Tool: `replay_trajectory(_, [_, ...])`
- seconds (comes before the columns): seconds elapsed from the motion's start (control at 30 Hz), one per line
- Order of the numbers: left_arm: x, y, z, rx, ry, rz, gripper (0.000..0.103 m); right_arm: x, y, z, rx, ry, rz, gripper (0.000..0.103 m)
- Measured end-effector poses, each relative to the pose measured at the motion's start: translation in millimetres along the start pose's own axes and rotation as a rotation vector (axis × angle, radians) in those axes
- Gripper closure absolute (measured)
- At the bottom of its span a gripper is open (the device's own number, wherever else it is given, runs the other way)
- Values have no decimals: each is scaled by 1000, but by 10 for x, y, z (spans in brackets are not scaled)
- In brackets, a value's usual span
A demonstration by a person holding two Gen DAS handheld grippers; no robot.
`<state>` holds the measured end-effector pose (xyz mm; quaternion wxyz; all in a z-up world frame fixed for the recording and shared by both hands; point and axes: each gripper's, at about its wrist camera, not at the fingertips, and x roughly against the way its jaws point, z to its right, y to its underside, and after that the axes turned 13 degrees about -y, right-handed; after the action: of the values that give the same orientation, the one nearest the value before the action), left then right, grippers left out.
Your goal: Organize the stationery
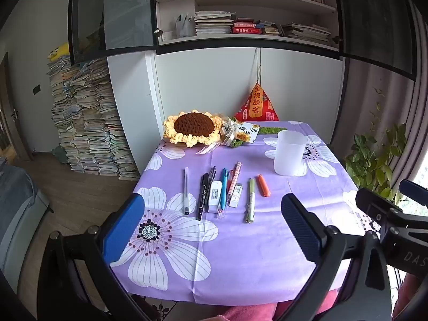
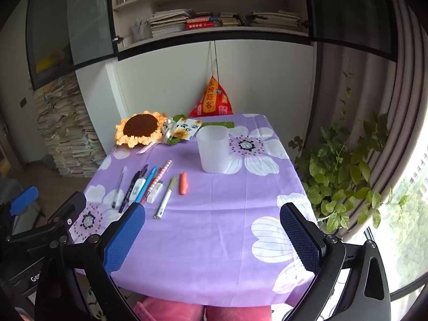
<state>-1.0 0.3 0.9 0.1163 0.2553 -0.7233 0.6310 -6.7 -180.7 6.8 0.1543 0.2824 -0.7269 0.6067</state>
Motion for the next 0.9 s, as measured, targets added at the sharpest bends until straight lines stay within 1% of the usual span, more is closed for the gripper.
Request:
replay_trajectory(0.13, [13, -1, -8, 5, 0, 9, 1, 7, 11, -26, 10, 9, 3, 2])
replay_trajectory(0.27, [23, 44, 44, 6, 4, 11, 1, 53, -55, -35, 12, 5, 9, 2])
replay_trajectory(0.4, [1, 38, 24, 11, 7, 16, 1, 88, -102, -54, 21, 11, 35, 2])
replay_trajectory(0.47, [7, 49, 26, 14, 6, 25, 1, 179, -112, -93, 35, 13, 58, 2])
replay_trajectory(0.53, [68, 26, -44, 17, 13, 32, 1, 202, -101, -124, 45, 16, 72, 2])
replay_trajectory(0.7, [114, 10, -69, 26, 23, 48, 1, 266, -124, -156, 61, 15, 98, 2])
replay_trajectory(0.9, [155, 12, -82, 31, 26, 62, 1, 386, -141, -216, 86, 14, 161, 2])
